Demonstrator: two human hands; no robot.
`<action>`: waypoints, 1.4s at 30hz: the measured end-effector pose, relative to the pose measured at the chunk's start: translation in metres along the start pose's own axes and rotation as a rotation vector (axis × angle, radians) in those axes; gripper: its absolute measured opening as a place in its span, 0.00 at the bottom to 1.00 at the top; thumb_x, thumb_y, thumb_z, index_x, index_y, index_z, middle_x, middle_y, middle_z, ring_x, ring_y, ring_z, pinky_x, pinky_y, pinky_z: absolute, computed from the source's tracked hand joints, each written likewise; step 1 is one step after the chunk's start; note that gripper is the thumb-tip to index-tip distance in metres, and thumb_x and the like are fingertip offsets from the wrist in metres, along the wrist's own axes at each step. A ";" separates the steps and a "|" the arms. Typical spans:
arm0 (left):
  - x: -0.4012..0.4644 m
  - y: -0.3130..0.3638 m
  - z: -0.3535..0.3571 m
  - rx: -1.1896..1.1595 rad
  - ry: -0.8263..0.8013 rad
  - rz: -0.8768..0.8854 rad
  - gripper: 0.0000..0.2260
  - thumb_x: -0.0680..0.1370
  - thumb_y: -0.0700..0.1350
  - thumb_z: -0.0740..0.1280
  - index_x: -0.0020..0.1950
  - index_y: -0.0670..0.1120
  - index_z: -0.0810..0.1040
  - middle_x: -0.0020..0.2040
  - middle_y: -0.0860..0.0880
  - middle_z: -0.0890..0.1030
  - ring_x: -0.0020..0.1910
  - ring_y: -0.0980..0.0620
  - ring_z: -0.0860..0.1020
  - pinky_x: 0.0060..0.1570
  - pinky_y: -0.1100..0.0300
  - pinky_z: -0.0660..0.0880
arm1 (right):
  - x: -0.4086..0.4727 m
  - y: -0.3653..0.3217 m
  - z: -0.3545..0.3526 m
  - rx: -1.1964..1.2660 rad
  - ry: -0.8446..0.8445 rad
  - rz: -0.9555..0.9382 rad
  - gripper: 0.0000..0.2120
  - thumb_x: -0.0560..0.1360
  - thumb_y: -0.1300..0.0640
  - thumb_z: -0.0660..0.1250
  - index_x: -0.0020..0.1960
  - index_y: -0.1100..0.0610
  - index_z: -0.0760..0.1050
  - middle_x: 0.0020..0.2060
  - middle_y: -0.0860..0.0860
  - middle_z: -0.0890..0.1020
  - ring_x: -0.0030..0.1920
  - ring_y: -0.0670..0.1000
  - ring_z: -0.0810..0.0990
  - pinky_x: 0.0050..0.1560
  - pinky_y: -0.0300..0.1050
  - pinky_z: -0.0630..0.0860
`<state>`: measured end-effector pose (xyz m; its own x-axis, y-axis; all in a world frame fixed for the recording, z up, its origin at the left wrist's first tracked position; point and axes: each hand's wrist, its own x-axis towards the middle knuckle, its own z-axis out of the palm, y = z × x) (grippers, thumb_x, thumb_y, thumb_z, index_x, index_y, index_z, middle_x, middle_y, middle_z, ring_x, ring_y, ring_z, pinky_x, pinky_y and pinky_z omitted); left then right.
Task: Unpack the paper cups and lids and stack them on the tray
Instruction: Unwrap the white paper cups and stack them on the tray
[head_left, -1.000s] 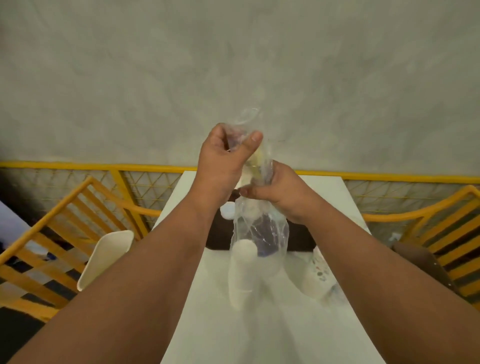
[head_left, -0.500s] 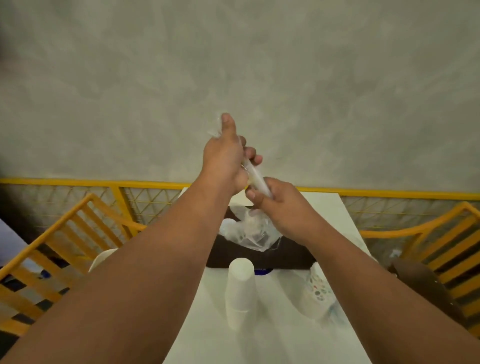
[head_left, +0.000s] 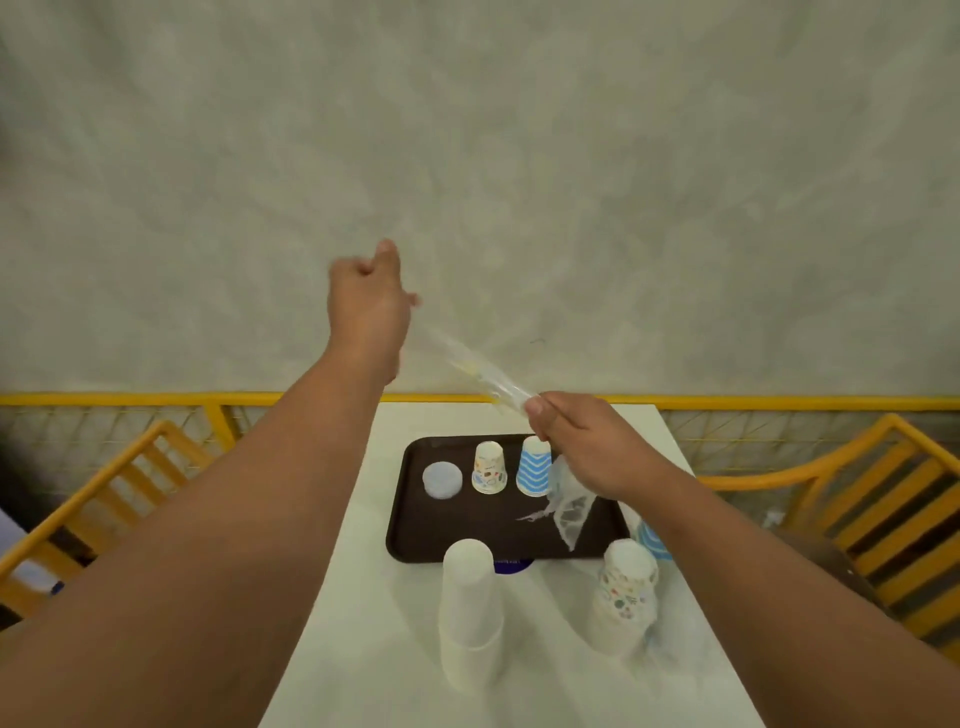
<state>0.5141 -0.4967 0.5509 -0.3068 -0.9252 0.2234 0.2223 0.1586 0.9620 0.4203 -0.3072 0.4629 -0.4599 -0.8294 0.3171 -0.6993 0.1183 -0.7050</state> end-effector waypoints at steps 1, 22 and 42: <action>0.002 -0.001 -0.005 0.258 0.046 0.246 0.15 0.78 0.59 0.65 0.53 0.47 0.70 0.51 0.49 0.75 0.48 0.49 0.78 0.56 0.51 0.75 | 0.000 0.003 -0.004 -0.077 -0.019 0.005 0.20 0.83 0.47 0.54 0.34 0.52 0.66 0.29 0.45 0.69 0.33 0.47 0.67 0.40 0.48 0.66; -0.074 -0.055 0.086 1.432 -0.928 0.750 0.18 0.83 0.60 0.50 0.49 0.50 0.74 0.36 0.52 0.70 0.42 0.48 0.71 0.40 0.56 0.64 | 0.011 0.061 -0.098 -0.885 -0.108 -0.177 0.24 0.77 0.45 0.65 0.71 0.48 0.68 0.68 0.49 0.73 0.74 0.54 0.62 0.72 0.50 0.53; -0.052 -0.220 0.171 0.966 -1.090 0.273 0.17 0.85 0.50 0.53 0.71 0.50 0.71 0.61 0.46 0.79 0.59 0.46 0.76 0.58 0.55 0.70 | 0.070 0.245 -0.106 -0.460 -0.448 0.164 0.17 0.84 0.50 0.52 0.63 0.55 0.76 0.52 0.54 0.78 0.55 0.52 0.74 0.58 0.46 0.67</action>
<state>0.3226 -0.4241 0.3541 -0.9817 -0.1906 -0.0050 -0.1671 0.8474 0.5039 0.1589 -0.2782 0.3789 -0.3776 -0.9159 -0.1364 -0.8477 0.4012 -0.3471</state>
